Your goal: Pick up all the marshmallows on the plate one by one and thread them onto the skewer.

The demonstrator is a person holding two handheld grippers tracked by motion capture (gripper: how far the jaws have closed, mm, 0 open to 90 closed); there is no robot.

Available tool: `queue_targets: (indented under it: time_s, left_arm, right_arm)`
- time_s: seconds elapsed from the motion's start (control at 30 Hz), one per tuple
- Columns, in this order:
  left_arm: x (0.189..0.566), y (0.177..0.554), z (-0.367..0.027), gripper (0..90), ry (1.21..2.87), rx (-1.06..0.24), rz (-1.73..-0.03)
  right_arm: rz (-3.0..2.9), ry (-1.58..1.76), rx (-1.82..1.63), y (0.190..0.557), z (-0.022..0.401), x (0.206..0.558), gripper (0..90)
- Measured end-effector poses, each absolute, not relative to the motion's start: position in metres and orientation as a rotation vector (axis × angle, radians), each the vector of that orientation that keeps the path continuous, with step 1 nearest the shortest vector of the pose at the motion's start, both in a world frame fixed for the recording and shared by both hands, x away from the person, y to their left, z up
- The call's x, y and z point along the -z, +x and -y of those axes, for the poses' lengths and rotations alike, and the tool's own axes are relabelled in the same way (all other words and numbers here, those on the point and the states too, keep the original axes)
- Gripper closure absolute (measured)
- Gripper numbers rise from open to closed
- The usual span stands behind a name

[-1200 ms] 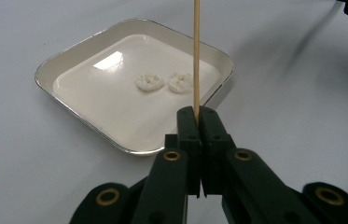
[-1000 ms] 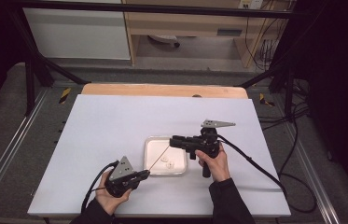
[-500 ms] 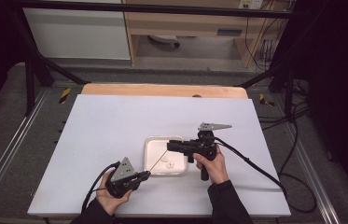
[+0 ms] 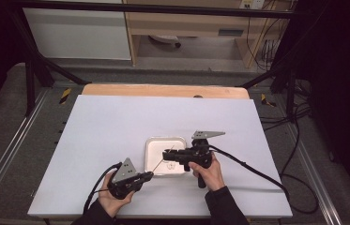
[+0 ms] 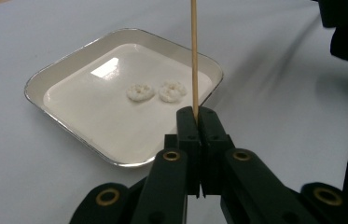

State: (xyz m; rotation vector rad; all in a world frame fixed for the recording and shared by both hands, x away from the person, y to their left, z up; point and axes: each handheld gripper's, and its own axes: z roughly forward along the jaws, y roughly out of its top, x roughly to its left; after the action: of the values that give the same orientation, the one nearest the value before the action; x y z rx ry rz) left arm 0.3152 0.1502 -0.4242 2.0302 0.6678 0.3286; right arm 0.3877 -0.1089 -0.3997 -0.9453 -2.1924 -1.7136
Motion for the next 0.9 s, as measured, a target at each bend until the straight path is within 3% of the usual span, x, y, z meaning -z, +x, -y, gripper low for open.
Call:
queue_targets:
  time_s: [0.57, 0.9]
  left_arm:
    - [0.431, 0.319, -0.144, 88.7, 2.031, -0.303, -0.717]
    - [0.428, 0.321, -0.155, 88.6, 2.006, -0.306, -0.751]
  right_arm:
    - [2.260, -0.952, 1.667, 0.377, 0.093, 0.420, 72.6]
    - [2.409, -0.991, 1.738, 0.374, 0.108, 0.402, 37.4]
